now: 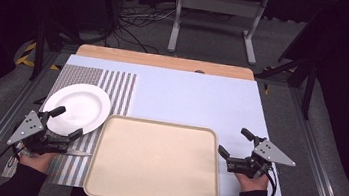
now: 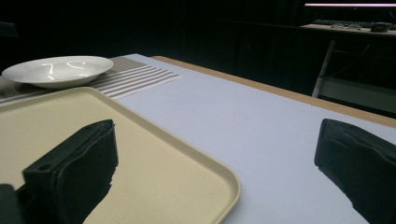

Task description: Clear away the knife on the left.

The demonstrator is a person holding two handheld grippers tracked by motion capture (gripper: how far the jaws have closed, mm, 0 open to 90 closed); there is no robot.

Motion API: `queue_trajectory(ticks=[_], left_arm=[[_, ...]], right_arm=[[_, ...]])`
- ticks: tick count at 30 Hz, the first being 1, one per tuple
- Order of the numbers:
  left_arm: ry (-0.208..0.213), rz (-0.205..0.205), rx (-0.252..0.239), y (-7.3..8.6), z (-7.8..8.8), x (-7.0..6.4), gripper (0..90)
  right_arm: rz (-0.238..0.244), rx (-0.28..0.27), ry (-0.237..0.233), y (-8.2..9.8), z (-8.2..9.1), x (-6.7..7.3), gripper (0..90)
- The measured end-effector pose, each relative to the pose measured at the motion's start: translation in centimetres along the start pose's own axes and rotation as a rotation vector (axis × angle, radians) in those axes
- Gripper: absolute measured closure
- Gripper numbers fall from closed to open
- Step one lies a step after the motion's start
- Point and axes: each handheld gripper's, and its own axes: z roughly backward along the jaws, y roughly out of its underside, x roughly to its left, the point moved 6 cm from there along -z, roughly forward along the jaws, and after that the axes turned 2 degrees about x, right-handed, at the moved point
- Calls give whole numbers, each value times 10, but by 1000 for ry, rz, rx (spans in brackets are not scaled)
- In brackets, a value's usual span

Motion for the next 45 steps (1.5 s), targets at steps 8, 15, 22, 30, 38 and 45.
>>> queue_trajectory(ticks=[8, 15, 22, 30, 38, 45], left_arm=[[28, 27, -46, -3, 2, 1, 33], [89, 47, -96, -8, 5, 1, 60], [62, 22, -39, -12, 4, -3, 49], [101, -22, -3, -27, 8, -11, 38], [85, -107, 119, -34, 18, -4, 39], [93, -207, 241, -40, 25, 3, 38]], right_arm=[[14, -19, -12, -2, 2, 1, 2], [28, -48, -38, -5, 3, 3, 7], [15, -53, -47, -5, 4, 2, 7], [-19, -44, -31, -4, 5, 0, 1], [-16, -47, -35, -4, 5, 0, 7], [-1, -31, -61, -4, 3, 2, 18]])
